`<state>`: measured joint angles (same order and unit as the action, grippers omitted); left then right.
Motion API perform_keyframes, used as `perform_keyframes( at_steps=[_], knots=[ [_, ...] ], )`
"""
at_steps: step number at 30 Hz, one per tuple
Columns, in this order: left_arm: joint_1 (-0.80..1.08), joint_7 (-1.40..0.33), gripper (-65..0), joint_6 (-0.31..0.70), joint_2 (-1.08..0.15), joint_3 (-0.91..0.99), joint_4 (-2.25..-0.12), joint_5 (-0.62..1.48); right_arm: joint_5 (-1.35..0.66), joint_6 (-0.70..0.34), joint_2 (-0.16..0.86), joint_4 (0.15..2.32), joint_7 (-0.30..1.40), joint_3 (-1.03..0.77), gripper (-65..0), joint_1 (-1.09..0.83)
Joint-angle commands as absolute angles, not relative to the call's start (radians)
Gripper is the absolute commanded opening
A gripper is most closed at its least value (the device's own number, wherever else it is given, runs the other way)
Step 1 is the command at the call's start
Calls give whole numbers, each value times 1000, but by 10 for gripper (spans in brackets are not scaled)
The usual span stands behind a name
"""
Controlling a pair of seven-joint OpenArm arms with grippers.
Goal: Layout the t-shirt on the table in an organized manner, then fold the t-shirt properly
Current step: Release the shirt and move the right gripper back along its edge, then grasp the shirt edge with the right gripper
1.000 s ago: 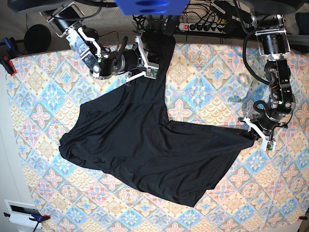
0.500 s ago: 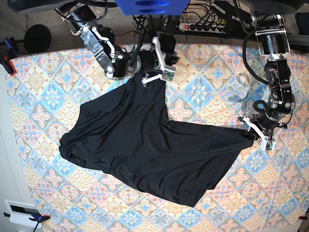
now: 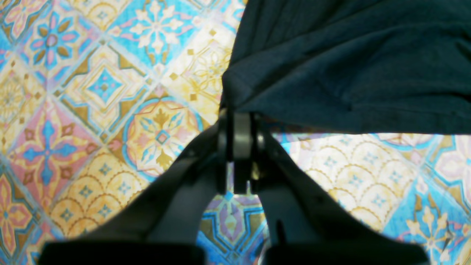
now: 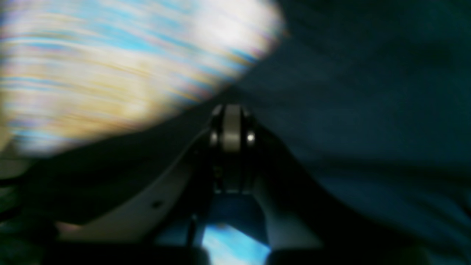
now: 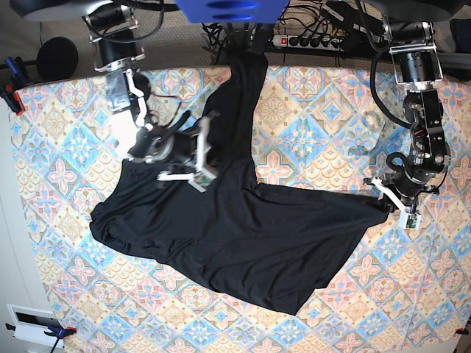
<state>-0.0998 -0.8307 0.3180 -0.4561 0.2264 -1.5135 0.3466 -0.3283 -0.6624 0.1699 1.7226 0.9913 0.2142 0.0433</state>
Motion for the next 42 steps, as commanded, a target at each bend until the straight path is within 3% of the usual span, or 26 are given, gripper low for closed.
perform_keyframes(
  at_steps=[1,7,11,17,21,32,42],
  knots=[
    [-119,-808,-650,317,-473,236,-1531,357,-320,-673,165,1722,961,197,-646,50],
    [-119,-808,-650,315,-472,228,-1531,360,-119,-673,165,1616,871,90,-646,51],
    [-117,-808,-650,315,-472,231,-1531,354,-104,-662,162,1601,872,-74,-636,50],
    [-117,-809,-650,315,-472,228,-1531,352,-117,-516,119,1612,878,-346,-505,47],
    [-117,-809,-650,315,-472,226,-1531,352,-260,-444,117,1609,938,-400,-490,48],
    [-117,-809,-650,315,-472,231,-1529,352,-676,-104,90,1600,1012,-657,-489,7],
    [-97,-809,-650,315,-472,232,-1529,357,-746,-91,-5,1610,1010,-662,-489,-94]
  ],
)
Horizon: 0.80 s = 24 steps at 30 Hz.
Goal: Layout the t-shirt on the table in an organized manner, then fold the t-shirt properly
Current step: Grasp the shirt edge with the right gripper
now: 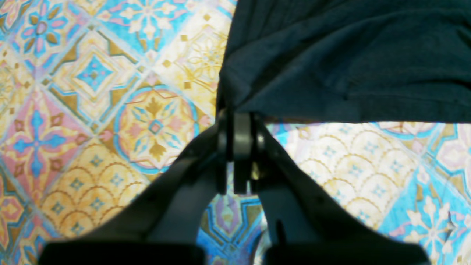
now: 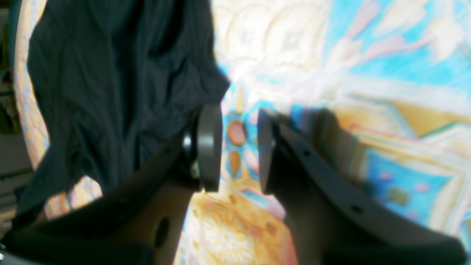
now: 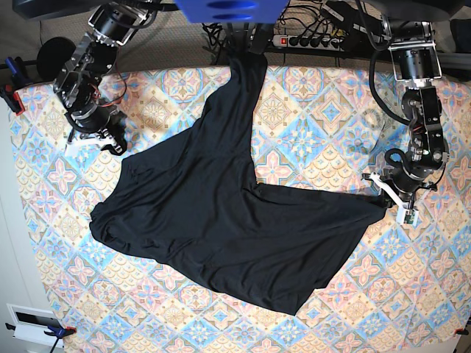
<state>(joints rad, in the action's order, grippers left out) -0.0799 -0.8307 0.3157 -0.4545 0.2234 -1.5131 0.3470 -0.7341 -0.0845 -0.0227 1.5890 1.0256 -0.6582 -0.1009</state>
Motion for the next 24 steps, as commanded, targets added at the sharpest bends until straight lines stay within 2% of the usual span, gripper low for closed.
perform_keyframes(
  at_steps=[1,16,24],
  knots=[
    [-97,-809,-650,315,-472,234,-1529,357,-748,-91,-15,1610,1010,-661,-489,-104],
    [-85,-808,-650,315,-472,234,-1529,361,-750,-91,-82,1600,1012,-657,-489,-117],
    [-84,-808,-650,315,-472,234,-1529,361,-745,-91,-116,1600,1001,-593,-489,-105]
  ],
)
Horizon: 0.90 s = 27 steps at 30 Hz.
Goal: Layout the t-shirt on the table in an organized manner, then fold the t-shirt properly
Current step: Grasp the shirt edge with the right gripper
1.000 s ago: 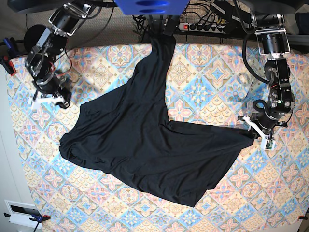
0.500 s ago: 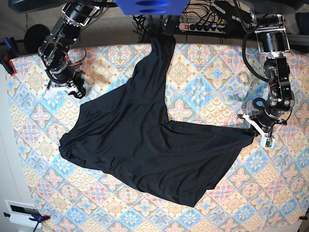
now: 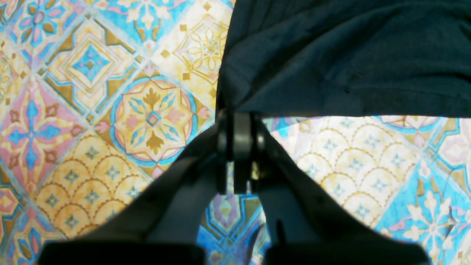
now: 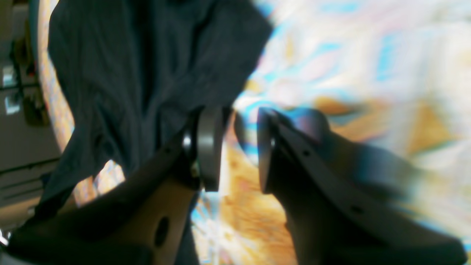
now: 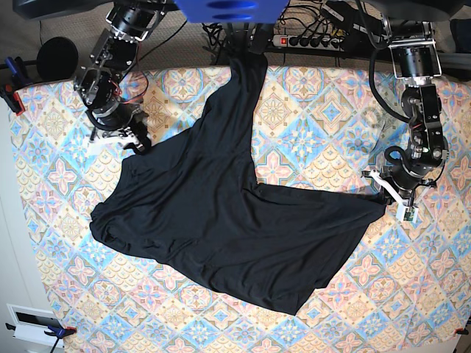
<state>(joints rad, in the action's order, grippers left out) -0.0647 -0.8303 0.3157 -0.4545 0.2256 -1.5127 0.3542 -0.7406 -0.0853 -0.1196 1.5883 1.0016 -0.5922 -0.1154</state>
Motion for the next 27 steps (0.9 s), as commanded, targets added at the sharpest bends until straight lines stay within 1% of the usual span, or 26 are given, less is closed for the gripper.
perform_keyframes(
  at_steps=[1,6,15,17,20,22,24,27],
  knots=[
    [-84,-808,-650,315,-472,234,-1529,361,-743,-91,-122,1600,1001,-591,-489,-96],
    [-84,-808,-650,315,-472,234,-1529,361,-743,-91,-128,1567,1001,-591,-489,-65],
    [-84,-808,-650,315,-472,234,-1529,361,-750,-93,-124,1403,1001,-591,-495,4],
    [-84,-808,-650,315,-472,234,-1529,361,-750,-96,-124,1402,1000,-591,-529,4],
    [-82,-808,-650,315,-472,234,-1529,361,-750,-97,-124,1403,969,-591,-650,1],
    [-67,-808,-650,315,-472,234,-1529,361,-750,-105,-124,1403,960,-591,-643,-2],
    [-58,-808,-650,315,-472,231,-1532,361,-748,-122,-119,1403,957,-591,-650,-5],
    [-39,-808,-650,317,-473,225,-1532,361,-750,-147,-31,1402,952,-595,-650,-5]
  ],
)
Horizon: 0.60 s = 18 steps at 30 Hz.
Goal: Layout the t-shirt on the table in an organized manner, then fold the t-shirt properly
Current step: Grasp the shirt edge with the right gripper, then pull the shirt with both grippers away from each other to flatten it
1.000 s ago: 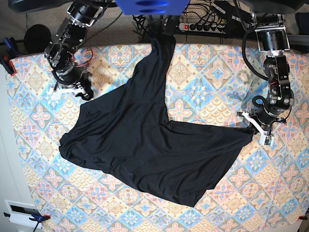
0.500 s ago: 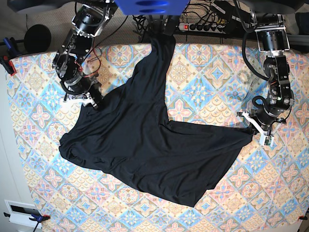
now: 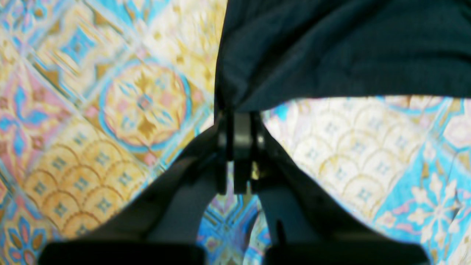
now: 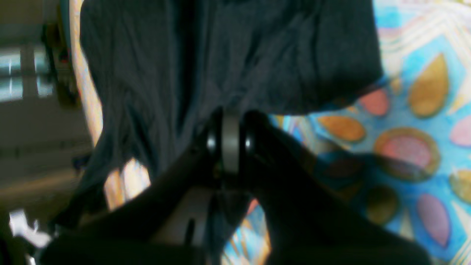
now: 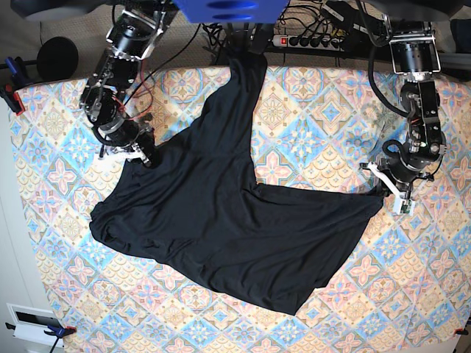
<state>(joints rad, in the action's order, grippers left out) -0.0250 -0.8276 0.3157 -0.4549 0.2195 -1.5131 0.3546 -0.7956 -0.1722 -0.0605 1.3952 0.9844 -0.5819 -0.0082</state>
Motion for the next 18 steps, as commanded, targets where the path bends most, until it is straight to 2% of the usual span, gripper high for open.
perform_keyframes(
  at_steps=[1,10,18],
  knots=[
    [-22,-808,-650,318,-475,225,-1535,361,-750,-147,-8,1400,952,-595,-650,-5],
    [67,-814,-650,389,-481,225,-1537,352,-748,-148,153,1395,944,-596,-650,-5],
    [159,-809,-650,395,-570,142,-1537,354,-742,-148,185,1394,921,-598,-650,-27]
  ],
)
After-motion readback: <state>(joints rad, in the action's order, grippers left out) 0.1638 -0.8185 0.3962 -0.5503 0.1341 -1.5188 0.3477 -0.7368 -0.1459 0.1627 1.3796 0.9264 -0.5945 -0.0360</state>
